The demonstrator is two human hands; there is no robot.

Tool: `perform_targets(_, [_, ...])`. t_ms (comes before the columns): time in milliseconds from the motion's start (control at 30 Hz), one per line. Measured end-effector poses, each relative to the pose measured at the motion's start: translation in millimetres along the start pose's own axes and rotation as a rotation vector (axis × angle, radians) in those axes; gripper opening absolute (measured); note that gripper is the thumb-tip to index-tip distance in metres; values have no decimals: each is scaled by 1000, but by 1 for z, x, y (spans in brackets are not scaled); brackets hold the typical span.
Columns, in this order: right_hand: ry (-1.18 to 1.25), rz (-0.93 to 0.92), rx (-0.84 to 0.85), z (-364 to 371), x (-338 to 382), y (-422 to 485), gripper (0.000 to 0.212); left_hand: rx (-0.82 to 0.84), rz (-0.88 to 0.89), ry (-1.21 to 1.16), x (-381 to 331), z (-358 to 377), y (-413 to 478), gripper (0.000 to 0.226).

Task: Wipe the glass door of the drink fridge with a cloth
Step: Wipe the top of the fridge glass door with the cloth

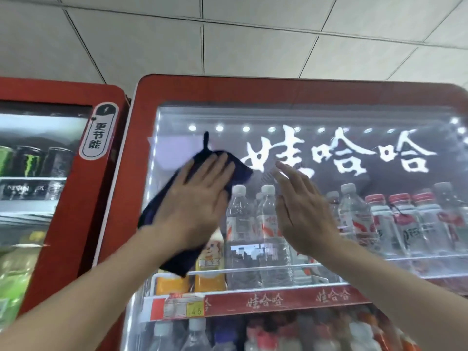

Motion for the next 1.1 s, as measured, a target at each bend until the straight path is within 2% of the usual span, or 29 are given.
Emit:
perform_targets(100, [78, -25, -18, -7, -5, 2, 48, 32, 181, 38, -48, 18, -42, 58])
perform_targets(200, [3, -58, -46, -20, -19, 1, 49, 53, 248, 64, -43, 18, -32, 56])
perform_targets(267, [-36, -55, -41, -22, -32, -1, 46, 31, 207, 62, -26, 6, -1, 58])
perform_targets(367, [-37, -47, -26, -16, -40, -4, 48, 20, 49, 38, -3, -7, 50, 61])
perform_targets(500, [-14, -63, -35, -19, -40, -4, 55, -5, -49, -9, -12, -7, 73, 57])
perform_targets(633, [144, -52, -135, -24, -43, -10, 51, 0, -36, -15, -50, 5, 35, 60])
perform_targets(733, [274, -50, -258, -38, -46, -13, 49, 20, 81, 8, -93, 22, -9, 59])
perform_targets(833, [158, -119, -223, -47, -50, -11, 44, 46, 176, 39, -100, 29, -13, 57])
perform_targets(900, [34, -119, -158, -49, -67, -10, 44, 23, 118, 45, -88, 20, 6, 58])
perform_targets(967, [-33, -47, -88, -46, -90, -13, 50, -13, -31, 19, -73, 10, 32, 62])
perform_targets(1100, [-24, -5, -38, -33, -105, -21, 61, -39, -189, 3, -67, 5, 66, 64])
Point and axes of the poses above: each hand's wrist, its own y-axis towards the middle knuckle, its own z-axis out of the palm, x = y × z, the point moved 10 cm from there along y, towards the middle knuckle, and after that the axes turned 6 degrees about x, right-handed, at the moved point
